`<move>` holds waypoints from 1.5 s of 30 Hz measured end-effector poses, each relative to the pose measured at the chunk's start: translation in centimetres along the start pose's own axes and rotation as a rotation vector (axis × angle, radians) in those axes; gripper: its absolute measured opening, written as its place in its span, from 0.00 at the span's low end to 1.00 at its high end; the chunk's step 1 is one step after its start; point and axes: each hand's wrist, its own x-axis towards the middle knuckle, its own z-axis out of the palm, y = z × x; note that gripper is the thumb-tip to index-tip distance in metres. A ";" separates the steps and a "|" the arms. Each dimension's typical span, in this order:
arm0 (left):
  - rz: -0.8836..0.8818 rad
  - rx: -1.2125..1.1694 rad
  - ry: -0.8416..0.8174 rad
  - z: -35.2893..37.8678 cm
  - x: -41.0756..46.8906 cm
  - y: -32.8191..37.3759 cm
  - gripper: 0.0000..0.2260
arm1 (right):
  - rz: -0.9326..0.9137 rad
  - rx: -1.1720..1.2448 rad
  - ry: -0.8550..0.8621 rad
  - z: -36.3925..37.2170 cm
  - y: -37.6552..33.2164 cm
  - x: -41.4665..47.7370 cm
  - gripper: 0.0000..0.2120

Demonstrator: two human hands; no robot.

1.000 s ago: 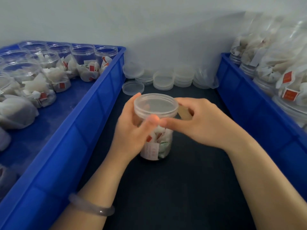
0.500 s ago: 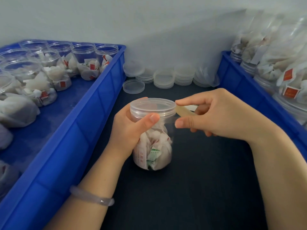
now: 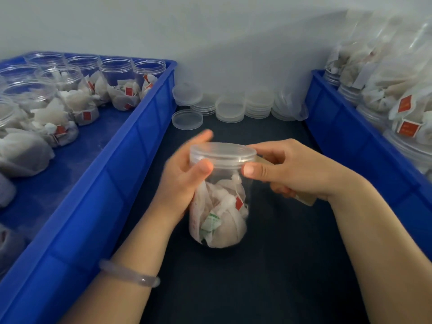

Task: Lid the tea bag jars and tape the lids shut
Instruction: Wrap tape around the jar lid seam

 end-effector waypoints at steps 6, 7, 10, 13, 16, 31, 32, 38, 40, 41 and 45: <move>0.070 0.215 0.151 0.1 0.1 -0.1 0.49 | -0.072 -0.263 0.160 1.4 -0.6 0.5 0.25; 0.068 0.240 0.164 0.1 0.1 -0.3 0.52 | -0.075 -0.318 0.120 1.5 -0.8 0.5 0.26; 0.093 0.224 0.205 -0.2 0.2 -0.5 0.46 | -0.011 -0.255 -0.001 1.4 -1.1 -0.1 0.36; 0.089 0.141 0.224 -0.7 0.4 -0.6 0.40 | 0.013 -0.244 0.084 0.3 -1.2 -0.7 0.46; 0.038 0.034 0.171 -0.7 0.4 -0.6 0.42 | -0.031 -0.248 0.143 -0.4 -1.1 -0.8 0.40; -0.022 -0.083 -0.201 -0.1 0.0 -0.6 0.46 | -0.105 -0.006 -0.087 -0.6 0.9 0.4 0.25; 0.027 -0.045 -0.134 -0.1 0.0 -0.3 0.45 | -0.105 -0.014 -0.063 -0.5 0.9 0.4 0.24; 0.143 0.201 0.017 -0.1 -0.1 1.0 0.48 | -0.151 -0.183 0.013 0.1 0.0 0.4 0.27; 0.131 0.206 0.033 -0.3 0.0 1.0 0.50 | -0.142 -0.194 -0.023 -0.3 0.0 0.0 0.23; 0.131 0.200 0.033 -0.5 0.1 0.9 0.50 | -0.133 -0.185 -0.024 -0.6 0.0 -0.2 0.22; 0.112 0.144 0.046 -1.1 0.2 0.7 0.49 | -0.116 -0.179 0.046 -0.9 -0.2 -0.7 0.16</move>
